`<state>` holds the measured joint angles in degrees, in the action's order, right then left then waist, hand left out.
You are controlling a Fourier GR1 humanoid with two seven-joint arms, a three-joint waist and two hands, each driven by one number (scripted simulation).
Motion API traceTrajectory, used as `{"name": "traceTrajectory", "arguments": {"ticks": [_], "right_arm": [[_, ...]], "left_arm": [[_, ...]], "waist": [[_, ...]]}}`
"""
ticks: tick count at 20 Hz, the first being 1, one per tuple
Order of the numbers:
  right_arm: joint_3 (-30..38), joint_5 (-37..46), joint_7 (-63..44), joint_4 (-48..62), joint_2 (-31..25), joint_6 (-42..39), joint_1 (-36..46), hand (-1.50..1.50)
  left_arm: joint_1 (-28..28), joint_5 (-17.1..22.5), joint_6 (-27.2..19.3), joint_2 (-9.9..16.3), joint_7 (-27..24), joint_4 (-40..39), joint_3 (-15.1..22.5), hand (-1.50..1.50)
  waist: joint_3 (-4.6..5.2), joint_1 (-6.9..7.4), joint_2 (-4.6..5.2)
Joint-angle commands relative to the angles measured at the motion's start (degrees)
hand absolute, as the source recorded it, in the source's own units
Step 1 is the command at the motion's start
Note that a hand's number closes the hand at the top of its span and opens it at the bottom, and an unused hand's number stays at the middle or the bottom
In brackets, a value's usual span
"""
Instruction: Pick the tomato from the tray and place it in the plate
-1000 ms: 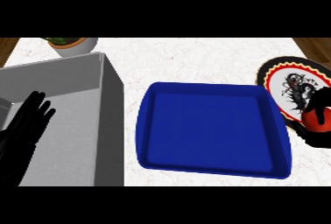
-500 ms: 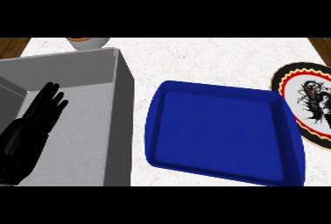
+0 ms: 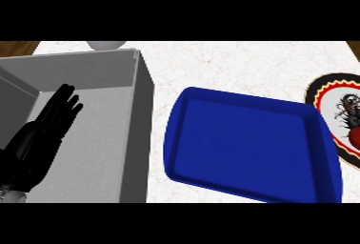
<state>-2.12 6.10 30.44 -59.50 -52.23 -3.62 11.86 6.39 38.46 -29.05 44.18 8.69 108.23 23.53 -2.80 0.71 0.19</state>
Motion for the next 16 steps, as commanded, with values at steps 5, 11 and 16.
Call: {"name": "traceTrajectory", "arguments": {"ticks": [5, 11, 16], "right_arm": [[2.63, -2.25, 14.29, 7.42, 1.95, -3.23, 5.52, -1.5], [7.33, -13.82, 20.16, 7.28, 1.97, -18.73, 8.25, -1.5], [9.16, -21.53, 11.02, 12.38, 2.49, -27.5, 7.81, -1.5]], "left_arm": [[2.01, -4.77, -1.35, -1.53, -3.14, -11.72, 3.93, 0.0], [-0.04, -1.92, -2.35, 0.38, -4.1, -12.37, 3.97, 0.0], [-1.34, -0.53, -2.78, 2.06, -5.92, -10.37, 5.17, 0.0]], "waist": [[2.54, -1.17, 1.18], [2.77, -2.41, 0.57], [2.84, -1.81, 0.42]]}}
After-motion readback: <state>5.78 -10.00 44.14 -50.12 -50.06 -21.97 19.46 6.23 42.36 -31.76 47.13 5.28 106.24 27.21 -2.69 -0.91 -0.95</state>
